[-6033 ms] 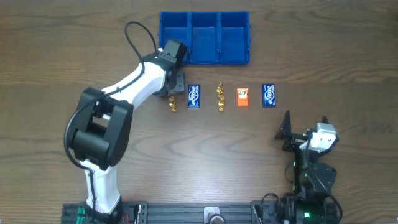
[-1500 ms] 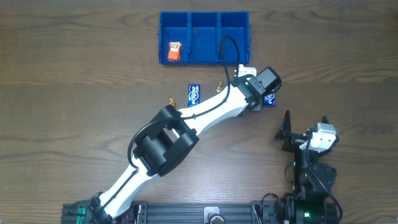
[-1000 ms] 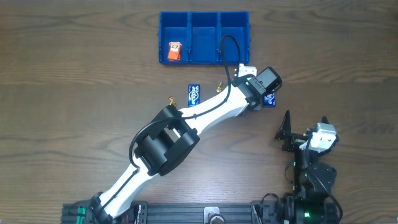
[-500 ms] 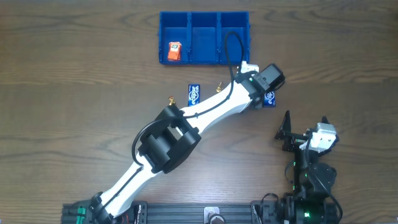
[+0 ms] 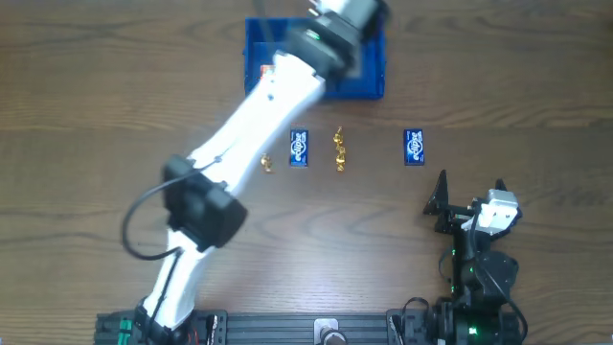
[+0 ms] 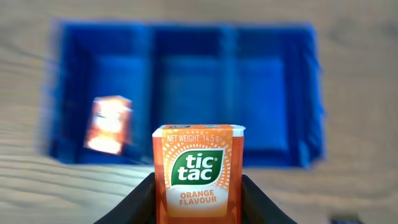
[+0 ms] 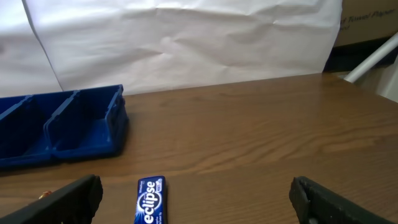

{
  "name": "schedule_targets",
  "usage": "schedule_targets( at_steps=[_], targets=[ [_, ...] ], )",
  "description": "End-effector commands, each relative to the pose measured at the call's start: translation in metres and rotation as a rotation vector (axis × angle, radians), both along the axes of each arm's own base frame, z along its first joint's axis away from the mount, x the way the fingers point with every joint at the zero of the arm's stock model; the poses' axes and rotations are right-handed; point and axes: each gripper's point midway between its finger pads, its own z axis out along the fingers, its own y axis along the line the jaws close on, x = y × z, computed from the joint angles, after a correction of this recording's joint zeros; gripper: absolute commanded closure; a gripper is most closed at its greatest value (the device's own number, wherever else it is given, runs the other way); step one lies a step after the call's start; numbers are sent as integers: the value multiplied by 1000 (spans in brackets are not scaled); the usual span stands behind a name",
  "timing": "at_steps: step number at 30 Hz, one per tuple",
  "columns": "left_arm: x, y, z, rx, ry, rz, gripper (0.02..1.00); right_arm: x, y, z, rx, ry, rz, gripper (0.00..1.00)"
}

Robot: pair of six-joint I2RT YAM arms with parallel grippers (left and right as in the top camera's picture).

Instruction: Sort Candies Into Trays

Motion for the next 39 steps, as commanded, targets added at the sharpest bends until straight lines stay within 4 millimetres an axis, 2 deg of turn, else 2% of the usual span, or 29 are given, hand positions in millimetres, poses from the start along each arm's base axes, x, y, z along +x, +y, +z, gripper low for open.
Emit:
schedule_targets(
  at_steps=[1, 8, 12, 21, 39],
  targets=[
    [22, 49, 25, 42, -37, 5, 702, -1, -1, 0, 1, 0, -2, 1],
    [36, 90, 2, 21, 44, 23, 706, -1, -1, 0, 1, 0, -2, 1],
    [41, 105, -18, 10, 93, 25, 704, -1, -1, 0, 1, 0, -2, 1],
    [45, 100, -62, 1, 122, -23, 678, -1, -1, 0, 1, 0, -2, 3],
    [46, 105, -85, 12, 159, -14, 665, -1, -1, 0, 1, 0, -2, 1]
  ],
)
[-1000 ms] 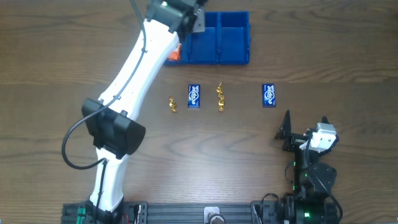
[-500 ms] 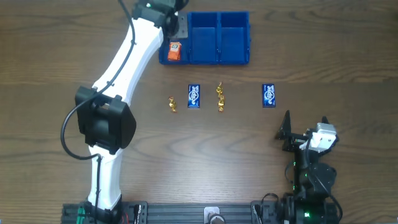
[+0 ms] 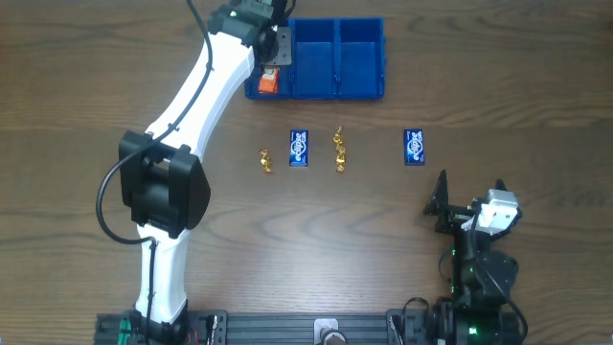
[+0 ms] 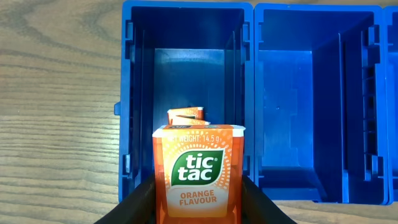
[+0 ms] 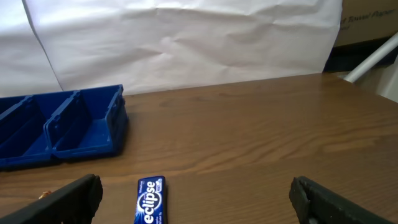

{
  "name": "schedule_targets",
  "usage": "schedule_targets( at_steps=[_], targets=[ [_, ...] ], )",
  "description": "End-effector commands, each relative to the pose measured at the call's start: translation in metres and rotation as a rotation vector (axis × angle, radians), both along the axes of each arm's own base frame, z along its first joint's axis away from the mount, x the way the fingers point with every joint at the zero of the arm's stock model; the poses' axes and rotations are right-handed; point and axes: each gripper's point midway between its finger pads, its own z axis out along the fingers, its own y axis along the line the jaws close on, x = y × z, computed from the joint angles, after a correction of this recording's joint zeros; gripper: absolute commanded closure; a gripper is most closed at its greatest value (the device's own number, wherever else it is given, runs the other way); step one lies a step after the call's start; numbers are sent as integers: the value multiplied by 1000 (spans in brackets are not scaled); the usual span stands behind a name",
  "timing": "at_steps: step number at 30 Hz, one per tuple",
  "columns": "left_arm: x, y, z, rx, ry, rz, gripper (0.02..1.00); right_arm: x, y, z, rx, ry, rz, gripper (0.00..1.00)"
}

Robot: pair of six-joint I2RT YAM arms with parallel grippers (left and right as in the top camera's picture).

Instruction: Sort Candies Into Trays

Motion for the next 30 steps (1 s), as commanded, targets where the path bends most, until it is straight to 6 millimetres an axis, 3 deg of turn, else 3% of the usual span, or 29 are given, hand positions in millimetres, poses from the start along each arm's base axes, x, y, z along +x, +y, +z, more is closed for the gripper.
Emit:
schedule_targets(
  at_steps=[1, 16, 18, 24, 30],
  targets=[
    [2, 6, -21, 18, 38, -5, 665, -1, -1, 0, 1, -1, -3, 1],
    [6, 14, -32, 18, 58, 11, 608, -1, -1, 0, 1, -1, -2, 1],
    [6, 14, -33, 18, 60, 11, 535, -1, -1, 0, 1, -1, -3, 1],
    [7, 14, -33, 16, 55, 11, 18, -1, -1, 0, 1, -1, -3, 3],
    [8, 11, -22, -14, 34, 33, 20, -1, -1, 0, 1, -1, -2, 1]
  ],
)
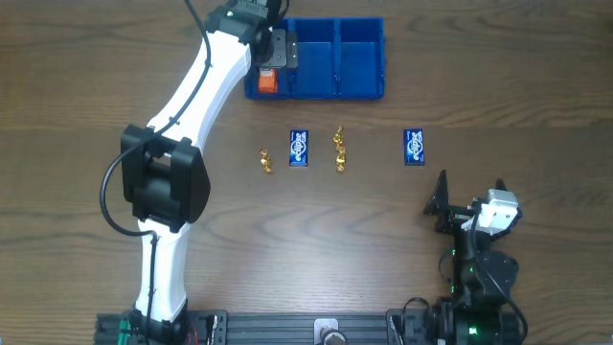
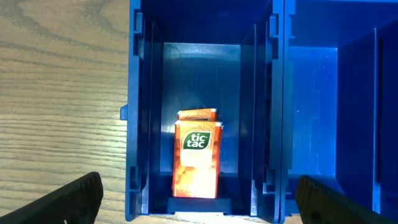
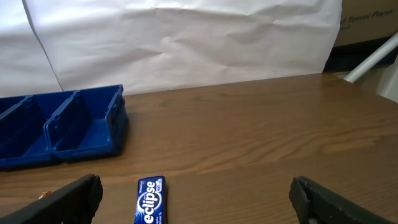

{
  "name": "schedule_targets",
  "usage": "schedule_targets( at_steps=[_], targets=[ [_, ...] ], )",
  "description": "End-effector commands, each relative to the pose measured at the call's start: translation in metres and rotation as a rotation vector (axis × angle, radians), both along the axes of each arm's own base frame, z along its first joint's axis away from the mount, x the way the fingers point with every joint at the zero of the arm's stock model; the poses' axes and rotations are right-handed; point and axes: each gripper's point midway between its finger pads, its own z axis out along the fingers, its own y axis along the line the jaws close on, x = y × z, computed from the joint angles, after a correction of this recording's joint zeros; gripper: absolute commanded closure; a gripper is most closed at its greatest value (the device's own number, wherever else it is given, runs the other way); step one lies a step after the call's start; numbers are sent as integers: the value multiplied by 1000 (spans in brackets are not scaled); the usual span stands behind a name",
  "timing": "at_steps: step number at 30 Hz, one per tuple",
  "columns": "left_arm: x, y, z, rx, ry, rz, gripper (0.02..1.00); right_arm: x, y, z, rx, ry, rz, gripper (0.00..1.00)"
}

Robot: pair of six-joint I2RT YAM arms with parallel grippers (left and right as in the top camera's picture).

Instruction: Sort Candies Into Trays

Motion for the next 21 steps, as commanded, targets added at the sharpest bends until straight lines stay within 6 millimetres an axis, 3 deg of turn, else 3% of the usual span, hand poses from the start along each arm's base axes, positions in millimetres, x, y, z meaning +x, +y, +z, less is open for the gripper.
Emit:
schedule_targets(
  at_steps=[1, 5, 8, 12, 14, 17, 21],
  targets=[
    [3, -2, 5, -30, -11, 13, 18, -1, 0, 0, 1, 0, -2, 1],
    [-2, -6, 61, -50, -115, 7, 20, -1, 0, 0, 1, 0, -2, 1],
    [-15, -2, 125, -73, -234, 11, 18, -1, -1, 0, 1, 0, -2, 1],
    [-43, 12, 206, -68, -398, 27, 20, -1, -1, 0, 1, 0, -2, 1],
    [-71, 20, 252, -74, -498, 20, 18, -1, 0, 0, 1, 0, -2, 1],
    [-108, 33, 290, -107, -600, 9, 18, -1, -1, 0, 1, 0, -2, 1],
    [-160, 57, 314, -147, -725, -11, 18, -1, 0, 0, 1, 0, -2, 1]
  ],
)
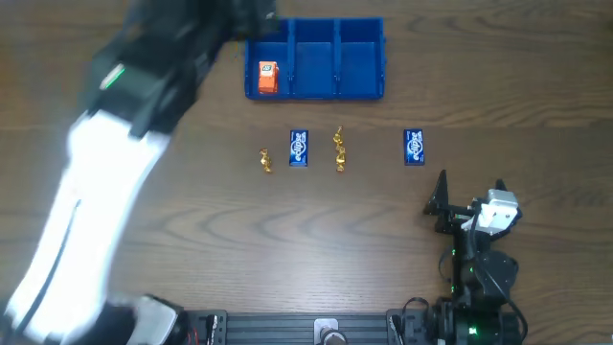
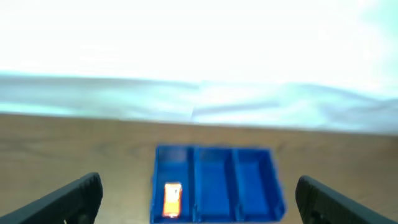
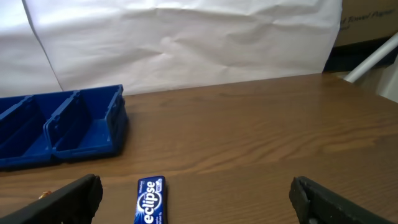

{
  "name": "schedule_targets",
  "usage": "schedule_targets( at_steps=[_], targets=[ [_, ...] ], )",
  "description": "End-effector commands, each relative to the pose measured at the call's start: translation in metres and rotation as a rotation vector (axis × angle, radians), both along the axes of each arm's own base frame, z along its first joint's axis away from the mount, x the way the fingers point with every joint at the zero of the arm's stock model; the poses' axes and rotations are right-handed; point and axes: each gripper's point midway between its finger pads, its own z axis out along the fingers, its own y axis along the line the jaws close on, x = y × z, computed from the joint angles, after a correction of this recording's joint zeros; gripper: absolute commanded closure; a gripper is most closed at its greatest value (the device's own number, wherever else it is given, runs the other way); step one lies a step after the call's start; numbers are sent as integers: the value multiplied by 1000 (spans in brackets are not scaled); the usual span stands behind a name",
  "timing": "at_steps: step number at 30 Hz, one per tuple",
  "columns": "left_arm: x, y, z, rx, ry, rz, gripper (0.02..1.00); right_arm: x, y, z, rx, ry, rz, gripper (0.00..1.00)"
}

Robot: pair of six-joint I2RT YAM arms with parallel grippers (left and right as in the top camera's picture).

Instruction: Sort Candies Into Trays

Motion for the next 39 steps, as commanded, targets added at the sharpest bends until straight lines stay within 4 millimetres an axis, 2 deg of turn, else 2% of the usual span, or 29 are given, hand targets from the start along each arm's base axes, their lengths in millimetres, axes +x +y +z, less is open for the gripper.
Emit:
schedule_targets(
  at_steps=[1, 3, 6, 10, 14, 15, 22, 27, 39],
  targets=[
    [-50, 32, -10, 40, -86, -12, 18, -1, -1, 0, 1, 0, -2, 1],
    [-71, 41, -12, 37, -139, -45, 18, -1, -1, 0, 1, 0, -2, 1],
    [-100, 57, -30, 31, -172, -63, 18, -1, -1, 0, 1, 0, -2, 1],
    [-132, 73, -68, 58, -221, -100, 18, -1, -1, 0, 1, 0, -2, 1],
    [-152, 78, -105, 87, -295, -165, 18, -1, -1, 0, 1, 0, -2, 1],
    [-157, 80, -120, 81, -312, -169, 18, -1, -1, 0, 1, 0, -2, 1],
    [-167, 86, -187, 76, -383, -162, 20, -1, -1, 0, 1, 0, -2, 1],
    [-166, 90, -216, 90, -422, -149, 20, -1, -1, 0, 1, 0, -2, 1],
    [-161, 107, -281, 102, -353, -83, 20, -1, -1, 0, 1, 0, -2, 1]
  ],
)
